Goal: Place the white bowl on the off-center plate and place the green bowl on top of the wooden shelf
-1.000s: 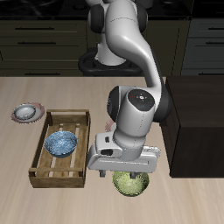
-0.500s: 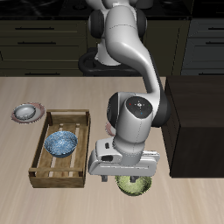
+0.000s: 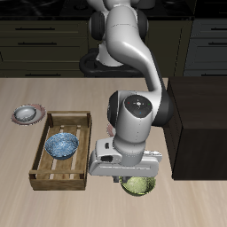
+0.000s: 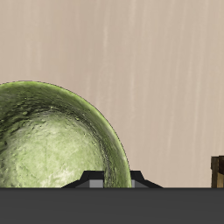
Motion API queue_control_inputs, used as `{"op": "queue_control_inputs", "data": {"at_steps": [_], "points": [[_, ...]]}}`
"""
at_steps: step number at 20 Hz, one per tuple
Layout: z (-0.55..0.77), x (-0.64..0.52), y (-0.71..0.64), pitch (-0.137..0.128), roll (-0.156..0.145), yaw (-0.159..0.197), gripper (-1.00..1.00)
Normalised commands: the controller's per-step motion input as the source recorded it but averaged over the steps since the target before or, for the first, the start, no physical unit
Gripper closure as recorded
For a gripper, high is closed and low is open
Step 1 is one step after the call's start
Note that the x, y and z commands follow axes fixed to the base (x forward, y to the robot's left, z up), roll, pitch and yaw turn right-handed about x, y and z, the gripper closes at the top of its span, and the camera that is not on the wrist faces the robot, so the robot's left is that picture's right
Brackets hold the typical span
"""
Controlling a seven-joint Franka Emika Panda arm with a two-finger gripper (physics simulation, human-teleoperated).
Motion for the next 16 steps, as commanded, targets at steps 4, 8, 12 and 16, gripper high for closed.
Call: {"op": "queue_control_inputs", "data": {"at_steps": [4, 8, 12, 16], "points": [[0.14, -0.01, -0.02, -0.016, 0.019, -0.019, 1.00], [0.38, -0.15, -0.05, -0.053, -0.005, -0.020, 1.00], [0.32, -0.17, -0.08, -0.054, -0.015, 0.002, 1.00], [0.43, -0.29, -0.12, -0.060, 0.006, -0.014, 1.00]]}}
